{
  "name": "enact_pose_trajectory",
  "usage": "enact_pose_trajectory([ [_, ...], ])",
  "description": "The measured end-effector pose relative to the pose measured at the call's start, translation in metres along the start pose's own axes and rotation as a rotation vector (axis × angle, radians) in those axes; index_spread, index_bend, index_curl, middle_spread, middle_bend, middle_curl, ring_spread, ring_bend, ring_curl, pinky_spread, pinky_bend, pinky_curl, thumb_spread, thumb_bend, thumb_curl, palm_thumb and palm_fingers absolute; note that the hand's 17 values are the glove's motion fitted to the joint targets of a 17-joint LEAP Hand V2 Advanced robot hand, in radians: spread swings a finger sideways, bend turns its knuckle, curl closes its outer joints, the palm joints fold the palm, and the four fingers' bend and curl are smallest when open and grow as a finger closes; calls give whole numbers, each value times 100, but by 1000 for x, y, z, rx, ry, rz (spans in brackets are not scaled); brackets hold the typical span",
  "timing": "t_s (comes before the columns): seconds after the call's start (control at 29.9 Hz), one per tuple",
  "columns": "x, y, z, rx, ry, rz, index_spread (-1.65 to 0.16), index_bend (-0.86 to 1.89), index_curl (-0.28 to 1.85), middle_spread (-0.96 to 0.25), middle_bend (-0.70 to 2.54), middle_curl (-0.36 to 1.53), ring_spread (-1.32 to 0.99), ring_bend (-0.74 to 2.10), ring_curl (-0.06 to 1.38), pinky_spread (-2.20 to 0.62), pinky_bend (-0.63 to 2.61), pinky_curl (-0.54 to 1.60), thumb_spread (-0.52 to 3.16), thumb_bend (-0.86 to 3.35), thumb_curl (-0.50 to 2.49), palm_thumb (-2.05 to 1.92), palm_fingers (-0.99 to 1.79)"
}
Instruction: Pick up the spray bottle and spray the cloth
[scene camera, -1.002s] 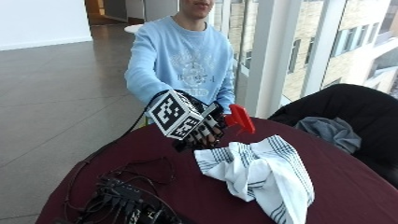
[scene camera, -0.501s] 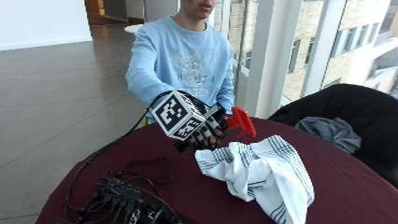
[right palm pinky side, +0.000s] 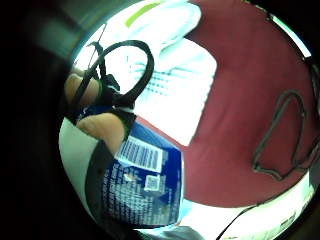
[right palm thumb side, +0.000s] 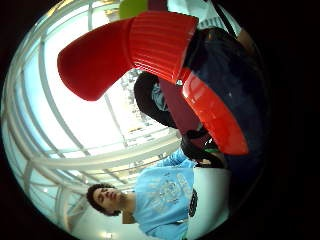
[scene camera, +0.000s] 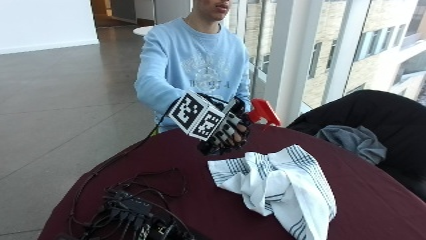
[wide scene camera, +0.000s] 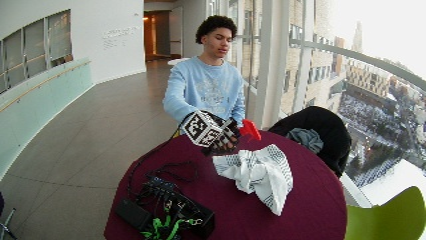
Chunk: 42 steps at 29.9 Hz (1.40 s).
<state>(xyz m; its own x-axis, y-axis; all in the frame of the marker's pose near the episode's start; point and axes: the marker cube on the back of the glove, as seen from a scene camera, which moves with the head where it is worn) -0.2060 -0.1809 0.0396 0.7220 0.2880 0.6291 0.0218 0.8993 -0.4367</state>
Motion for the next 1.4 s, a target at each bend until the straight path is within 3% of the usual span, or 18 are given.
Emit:
enact_pose_trajectory([
  [0.27, -41, 0, 33, 146, -175, -252, -19, 11, 27, -7, 20, 47, 1, 47, 38, 17, 29, 38, 88, -2, 64, 97, 107],
  [0.6, -91, -7, 122, 229, -357, -518, -19, 11, 27, -7, 21, 48, 0, 47, 39, 16, 29, 38, 88, -3, 63, 93, 108],
  [1.0, -120, -30, 228, 200, -407, -635, -19, 12, 29, -7, 24, 48, 0, 46, 38, 14, 28, 37, 97, -3, 60, 86, 109],
  [1.4, -115, -35, 251, 202, -370, -649, -19, 13, 30, -7, 24, 48, -1, 45, 38, 13, 27, 37, 104, -2, 58, 83, 110],
])
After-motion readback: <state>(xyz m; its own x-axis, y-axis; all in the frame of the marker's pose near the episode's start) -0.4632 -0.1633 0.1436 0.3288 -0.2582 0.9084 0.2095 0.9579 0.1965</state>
